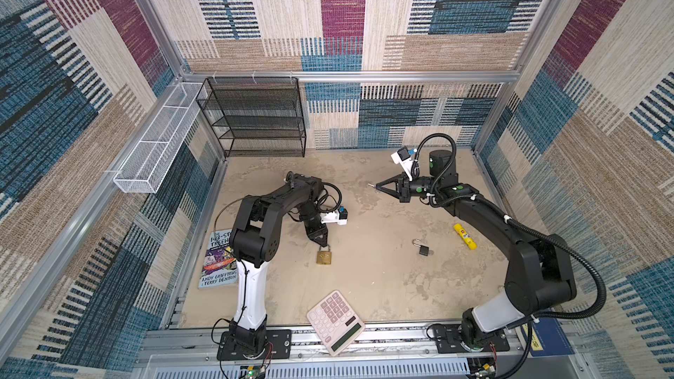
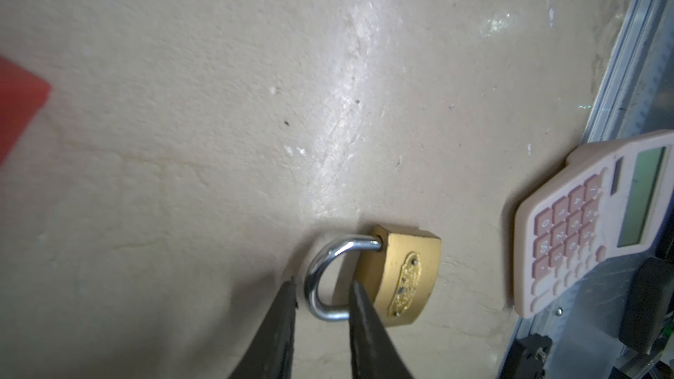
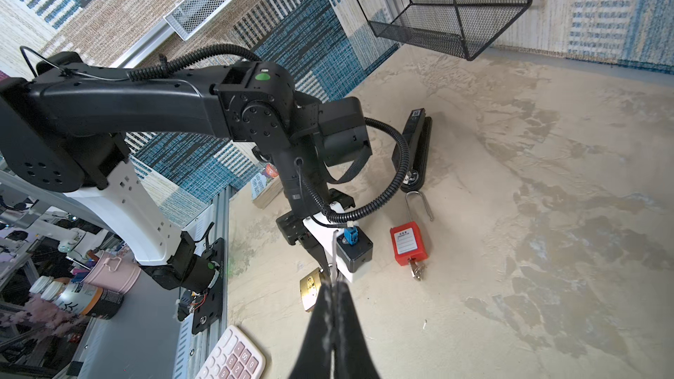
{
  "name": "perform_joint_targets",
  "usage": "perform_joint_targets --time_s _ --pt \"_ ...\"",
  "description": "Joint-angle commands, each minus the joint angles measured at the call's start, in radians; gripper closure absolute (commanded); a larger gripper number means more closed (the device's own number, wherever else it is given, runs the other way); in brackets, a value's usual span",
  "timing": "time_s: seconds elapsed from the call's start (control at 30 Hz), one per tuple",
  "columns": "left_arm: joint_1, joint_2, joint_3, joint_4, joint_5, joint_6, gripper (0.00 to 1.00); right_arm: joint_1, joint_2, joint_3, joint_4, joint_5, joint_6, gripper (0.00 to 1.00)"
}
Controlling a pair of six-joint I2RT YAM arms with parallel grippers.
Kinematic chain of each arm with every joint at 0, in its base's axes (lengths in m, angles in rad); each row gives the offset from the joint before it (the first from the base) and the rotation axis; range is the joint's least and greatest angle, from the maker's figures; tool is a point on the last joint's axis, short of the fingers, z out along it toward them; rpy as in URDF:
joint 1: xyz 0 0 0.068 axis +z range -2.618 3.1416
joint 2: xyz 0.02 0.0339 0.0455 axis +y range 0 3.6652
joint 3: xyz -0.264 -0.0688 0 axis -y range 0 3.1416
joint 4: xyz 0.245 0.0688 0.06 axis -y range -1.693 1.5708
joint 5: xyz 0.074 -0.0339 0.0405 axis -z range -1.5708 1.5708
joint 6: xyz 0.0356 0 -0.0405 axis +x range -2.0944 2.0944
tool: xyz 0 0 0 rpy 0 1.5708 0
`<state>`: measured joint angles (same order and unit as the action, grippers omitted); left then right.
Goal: Lock with the key
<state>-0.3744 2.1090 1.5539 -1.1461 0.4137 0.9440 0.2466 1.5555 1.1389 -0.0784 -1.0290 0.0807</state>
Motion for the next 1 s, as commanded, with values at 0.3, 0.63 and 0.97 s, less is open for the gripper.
perform_joint_targets --time_s 0.3,0.63,0.97 --pt "0.000 -0.191 -0.085 0.216 -0.105 -0.158 0.68 0.000 -0.027 -0.028 0.079 0.016 0.074 1.00" --pt "0.002 -0.478 -0.303 0.464 -0.186 -0.486 0.65 0.037 -0.053 -0.125 0.201 0.118 0.248 1.00" --pt "0.002 -0.795 -0.549 0.655 -0.229 -0.838 0.58 0.270 -0.077 -0.343 0.541 0.399 0.711 1.00"
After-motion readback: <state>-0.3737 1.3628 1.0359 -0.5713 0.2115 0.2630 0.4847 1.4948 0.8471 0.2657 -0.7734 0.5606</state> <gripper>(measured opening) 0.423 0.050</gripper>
